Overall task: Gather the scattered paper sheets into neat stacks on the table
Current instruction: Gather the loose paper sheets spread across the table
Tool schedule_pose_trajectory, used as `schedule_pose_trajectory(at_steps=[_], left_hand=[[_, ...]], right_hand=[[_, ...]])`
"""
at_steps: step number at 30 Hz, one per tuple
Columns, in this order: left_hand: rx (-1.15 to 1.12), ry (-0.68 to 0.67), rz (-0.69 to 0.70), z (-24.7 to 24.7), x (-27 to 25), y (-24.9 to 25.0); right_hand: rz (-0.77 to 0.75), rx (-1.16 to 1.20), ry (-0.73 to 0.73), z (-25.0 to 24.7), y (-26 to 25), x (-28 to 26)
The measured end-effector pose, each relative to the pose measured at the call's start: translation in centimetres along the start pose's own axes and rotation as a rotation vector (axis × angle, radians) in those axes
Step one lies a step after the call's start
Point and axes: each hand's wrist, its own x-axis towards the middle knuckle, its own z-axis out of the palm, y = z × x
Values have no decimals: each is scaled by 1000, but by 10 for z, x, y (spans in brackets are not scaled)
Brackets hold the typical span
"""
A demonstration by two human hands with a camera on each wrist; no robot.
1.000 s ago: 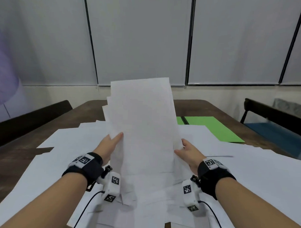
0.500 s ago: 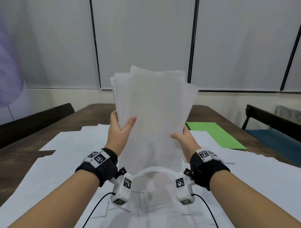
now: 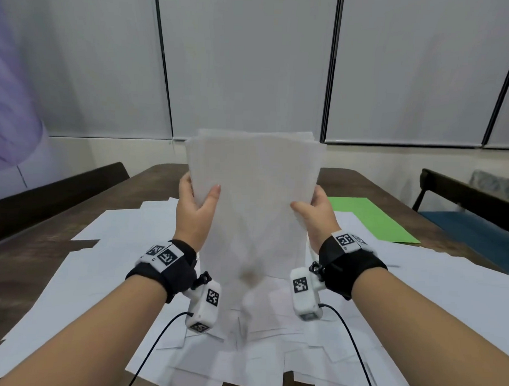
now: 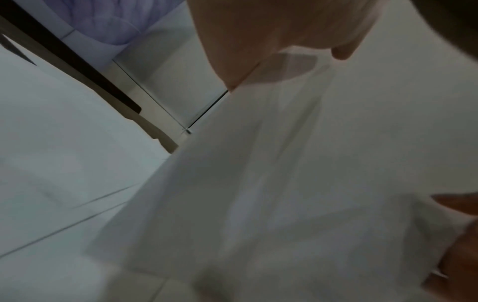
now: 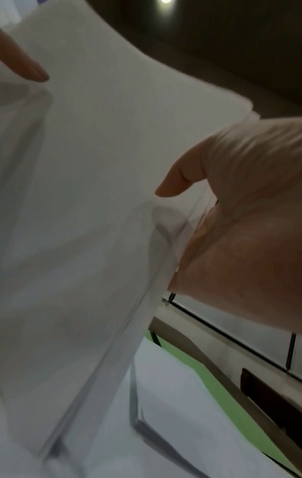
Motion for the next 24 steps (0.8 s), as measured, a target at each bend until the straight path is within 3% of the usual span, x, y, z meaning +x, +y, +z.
schedule_pose_trajectory(at_steps=[6,16,24], left_hand=[[50,-87,-218,-10,-22,-32],[55,-39,-108,10,-6,-7],[187,-90,-438,-2,-41,-56]], right_hand=[[124,-201,-84,-10,30,-10],[-32,-192,61,-2,10,6],[193,-251,-46,-14,57,-22]])
